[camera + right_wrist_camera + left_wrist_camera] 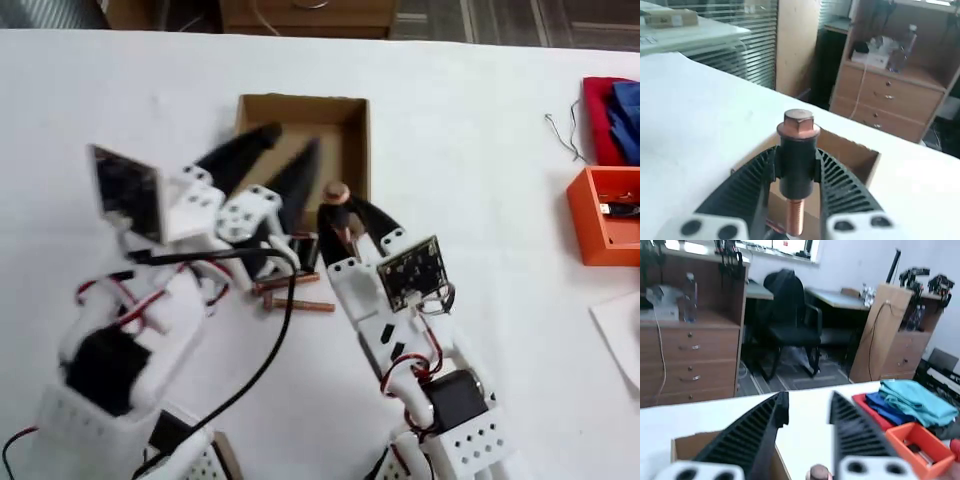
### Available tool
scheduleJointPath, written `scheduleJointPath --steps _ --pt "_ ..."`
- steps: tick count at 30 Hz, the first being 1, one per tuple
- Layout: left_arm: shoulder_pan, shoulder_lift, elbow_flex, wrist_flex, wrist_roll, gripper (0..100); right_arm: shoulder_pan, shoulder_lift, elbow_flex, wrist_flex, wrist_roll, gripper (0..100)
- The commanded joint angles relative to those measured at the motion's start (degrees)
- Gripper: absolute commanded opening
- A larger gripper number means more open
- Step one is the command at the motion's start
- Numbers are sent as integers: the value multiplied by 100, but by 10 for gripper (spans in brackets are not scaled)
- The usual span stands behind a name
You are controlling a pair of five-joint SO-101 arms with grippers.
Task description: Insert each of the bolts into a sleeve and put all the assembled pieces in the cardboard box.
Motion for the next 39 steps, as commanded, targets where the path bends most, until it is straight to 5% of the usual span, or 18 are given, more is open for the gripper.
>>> scheduleJointPath --steps 1,7,13,20,23,30,39 --pt "-448 -9 -558 404 -123 43 303 -22 -413 251 0 20" --pt "-1626 -9 -145 1257 -246 29 875 1007 -2497 1174 0 20" --pt "-2910 -9 1165 668 -325 28 1156 4198 -5969 2782 0 20" --pt "-4466 9 2905 -176 -3068 37 1209 7565 -9037 4092 -651 20" --pt "-4923 26 3512 -738 -2822 37 1209 8664 -10224 4497 -853 20" --pt "-4677 466 3574 -791 -2171 37 1138 10624 -12492 5270 -853 20" --pt "-3956 3763 2404 -826 -2163 38 1156 12154 -14338 5648 -844 20"
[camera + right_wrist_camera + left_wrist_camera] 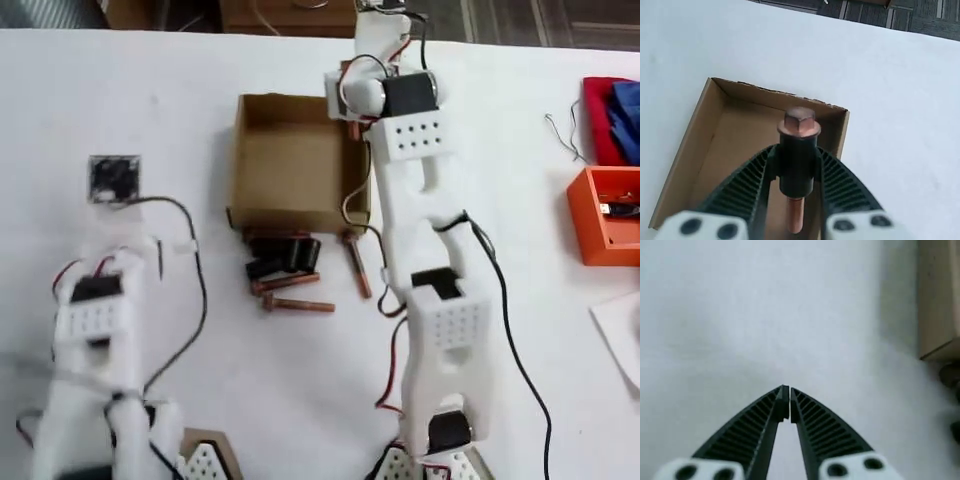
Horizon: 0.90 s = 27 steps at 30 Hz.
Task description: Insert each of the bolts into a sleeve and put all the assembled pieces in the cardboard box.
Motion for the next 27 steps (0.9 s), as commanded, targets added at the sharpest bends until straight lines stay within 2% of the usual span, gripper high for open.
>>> scheduleJointPath --steps 1,7,16,27 --pt "97 1231 -752 -114 70 38 4 286 -738 -13 -44 20" --pt "105 2048 -1130 -141 70 38 -92 1086 -1116 -22 -53 20" --pt "105 2154 -1130 -255 70 38 -198 2070 -1116 -48 -545 20" --pt "105 2154 -1130 -255 70 38 -251 2044 -1125 602 -598 20"
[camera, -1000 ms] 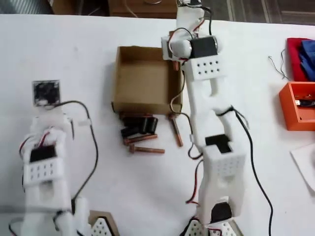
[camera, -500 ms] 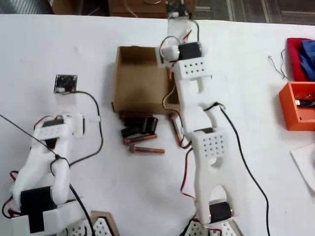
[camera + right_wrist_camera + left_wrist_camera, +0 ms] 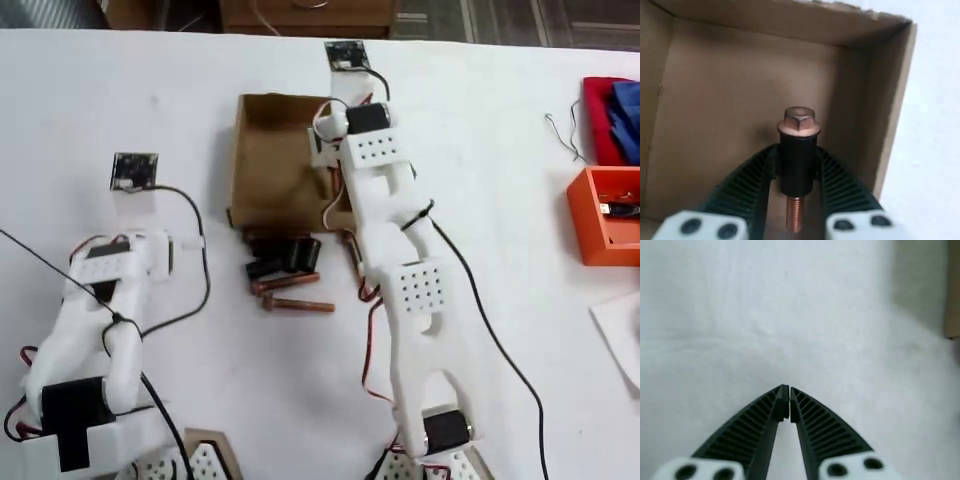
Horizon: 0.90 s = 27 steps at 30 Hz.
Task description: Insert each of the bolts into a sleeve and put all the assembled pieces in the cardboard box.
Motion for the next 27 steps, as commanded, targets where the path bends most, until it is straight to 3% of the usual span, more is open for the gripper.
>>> scheduleJointPath --steps 1,27 --pt "44 -26 -233 -97 70 38 -48 -338 -334 338 -149 20" --pt "44 -26 -224 -97 70 38 -127 -391 -273 716 -273 20"
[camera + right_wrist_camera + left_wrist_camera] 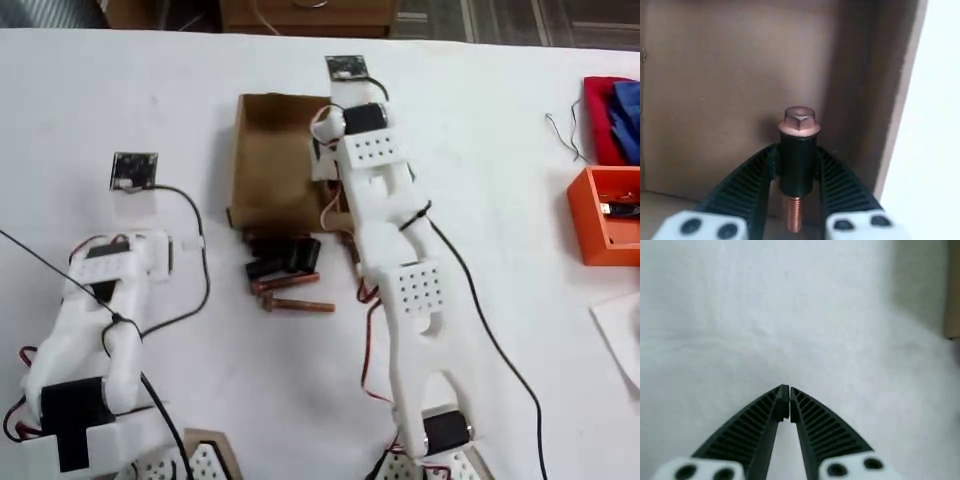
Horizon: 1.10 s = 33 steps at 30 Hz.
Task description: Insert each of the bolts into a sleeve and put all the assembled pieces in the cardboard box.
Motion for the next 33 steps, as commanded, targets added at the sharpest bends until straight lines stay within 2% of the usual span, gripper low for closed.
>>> scheduleJointPath --steps 1,30,33 --pt "44 -26 -224 -97 70 38 -66 -382 -273 31 -44 20" --pt "44 -26 -215 -88 62 38 -57 558 -325 -57 -44 26" --pt "44 -26 -215 -88 62 38 -66 585 -325 -57 -44 78"
